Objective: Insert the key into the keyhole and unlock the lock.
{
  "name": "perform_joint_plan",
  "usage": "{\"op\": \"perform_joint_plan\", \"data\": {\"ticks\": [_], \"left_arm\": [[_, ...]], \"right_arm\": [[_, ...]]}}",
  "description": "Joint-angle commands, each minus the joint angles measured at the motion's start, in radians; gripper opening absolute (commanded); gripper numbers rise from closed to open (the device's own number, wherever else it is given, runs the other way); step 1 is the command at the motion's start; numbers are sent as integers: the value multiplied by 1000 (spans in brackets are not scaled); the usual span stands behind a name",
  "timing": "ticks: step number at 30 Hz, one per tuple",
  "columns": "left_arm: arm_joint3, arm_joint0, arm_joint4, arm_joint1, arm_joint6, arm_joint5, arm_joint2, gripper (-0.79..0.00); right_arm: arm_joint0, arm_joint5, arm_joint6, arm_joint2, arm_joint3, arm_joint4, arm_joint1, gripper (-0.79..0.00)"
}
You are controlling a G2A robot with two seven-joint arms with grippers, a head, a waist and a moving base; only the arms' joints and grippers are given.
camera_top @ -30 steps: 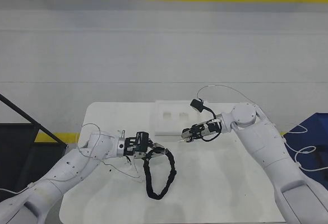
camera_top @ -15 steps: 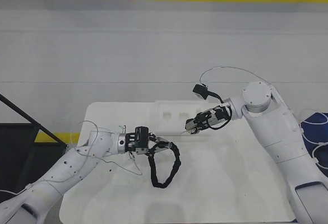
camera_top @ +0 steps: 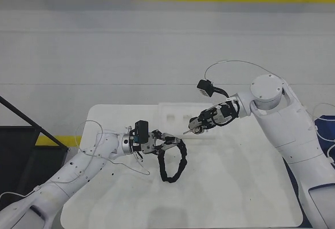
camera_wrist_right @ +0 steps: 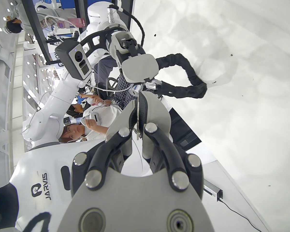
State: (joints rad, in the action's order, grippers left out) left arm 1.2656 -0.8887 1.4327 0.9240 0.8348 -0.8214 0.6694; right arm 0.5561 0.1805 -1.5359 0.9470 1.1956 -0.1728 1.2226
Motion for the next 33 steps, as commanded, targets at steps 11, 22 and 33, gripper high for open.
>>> {"op": "perform_joint_plan", "data": {"ticks": [11, 22, 33], "left_arm": [[-18, 3, -2, 5, 15, -1, -5, -785], [-29, -32, -12, 14, -3, 51, -5, -785], [-202, -14, 103, 88, 332, 168, -127, -785]], "right_arm": [[0, -1, 0, 0, 0, 0, 0, -785], [0, -1, 0, 0, 0, 0, 0, -785], [0, -1, 0, 0, 0, 0, 0, -785]]}}
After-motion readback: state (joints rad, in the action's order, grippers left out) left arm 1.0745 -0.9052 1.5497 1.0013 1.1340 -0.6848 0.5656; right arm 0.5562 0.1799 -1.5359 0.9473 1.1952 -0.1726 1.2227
